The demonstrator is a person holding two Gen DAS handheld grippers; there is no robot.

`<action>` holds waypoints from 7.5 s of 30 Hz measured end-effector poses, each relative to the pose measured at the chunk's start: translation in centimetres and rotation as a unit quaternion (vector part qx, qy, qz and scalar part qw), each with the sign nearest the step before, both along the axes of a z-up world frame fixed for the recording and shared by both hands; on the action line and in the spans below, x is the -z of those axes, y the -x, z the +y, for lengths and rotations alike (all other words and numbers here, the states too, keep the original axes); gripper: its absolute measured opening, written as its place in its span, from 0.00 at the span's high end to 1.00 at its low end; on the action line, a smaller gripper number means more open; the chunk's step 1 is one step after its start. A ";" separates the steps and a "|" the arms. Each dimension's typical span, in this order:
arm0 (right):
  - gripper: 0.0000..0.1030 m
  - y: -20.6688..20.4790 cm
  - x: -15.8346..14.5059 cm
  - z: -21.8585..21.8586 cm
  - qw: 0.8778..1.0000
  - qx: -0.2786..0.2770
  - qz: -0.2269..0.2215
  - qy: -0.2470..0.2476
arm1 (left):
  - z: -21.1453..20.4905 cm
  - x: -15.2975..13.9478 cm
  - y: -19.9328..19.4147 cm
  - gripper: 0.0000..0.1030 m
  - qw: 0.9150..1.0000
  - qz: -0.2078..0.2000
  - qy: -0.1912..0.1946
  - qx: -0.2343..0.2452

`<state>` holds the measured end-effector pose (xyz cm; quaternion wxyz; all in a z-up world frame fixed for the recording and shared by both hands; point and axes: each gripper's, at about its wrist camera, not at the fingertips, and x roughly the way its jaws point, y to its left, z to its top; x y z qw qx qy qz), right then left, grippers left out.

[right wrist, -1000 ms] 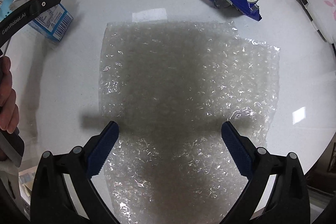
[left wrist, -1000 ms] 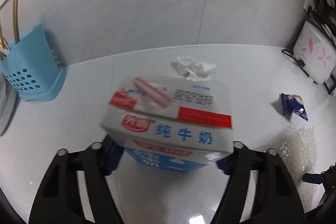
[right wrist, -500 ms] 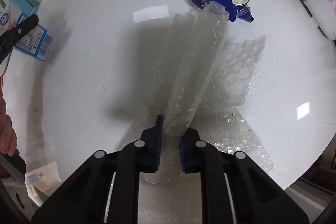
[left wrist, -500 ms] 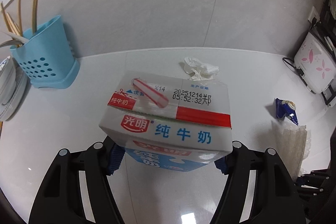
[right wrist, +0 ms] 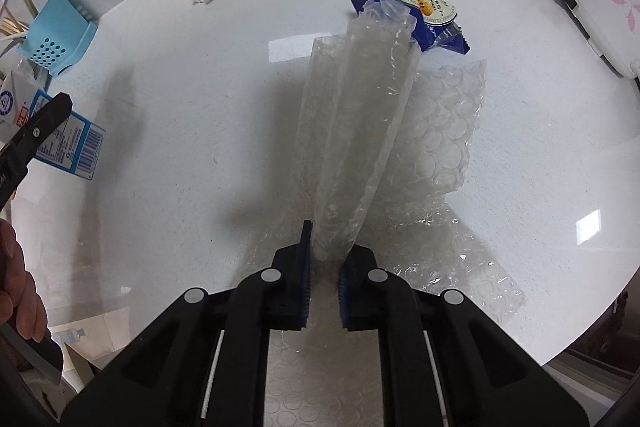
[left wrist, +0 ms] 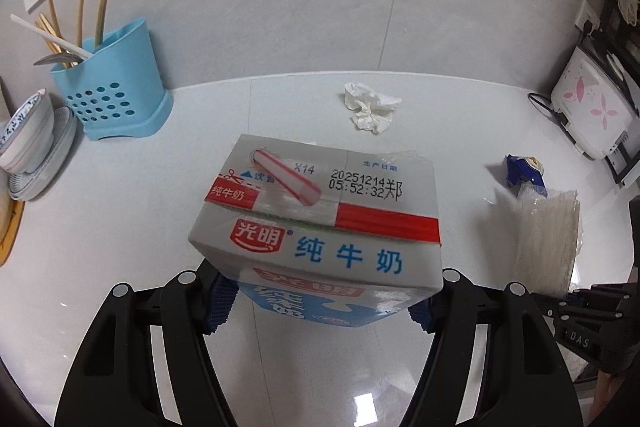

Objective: Collect trash
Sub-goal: 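Lift the bubble wrap and milk carton and carry them down to the wastebasket, then open the right gripper over the wastebasket while the left gripper releases the milk carton, then raise both tools back above the counter toward the tissue and blue snack packet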

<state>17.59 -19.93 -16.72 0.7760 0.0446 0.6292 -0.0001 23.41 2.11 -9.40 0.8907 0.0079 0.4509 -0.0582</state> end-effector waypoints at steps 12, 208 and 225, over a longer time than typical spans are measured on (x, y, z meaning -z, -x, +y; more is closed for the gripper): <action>0.91 2.5 -1.6 -1.7 0.999 -0.013 -0.030 -0.005 | -0.8 -1.6 3.8 0.35 1.000 -0.001 -0.010 -0.007; 0.07 26.0 10.3 -10.8 0.995 -0.074 -0.072 0.013 | -13.1 19.8 31.6 0.06 0.988 0.141 0.038 0.040; 0.08 23.1 -2.5 -8.6 0.984 -0.106 -0.141 -0.003 | -8.7 5.7 30.6 0.06 0.997 0.048 0.052 -0.027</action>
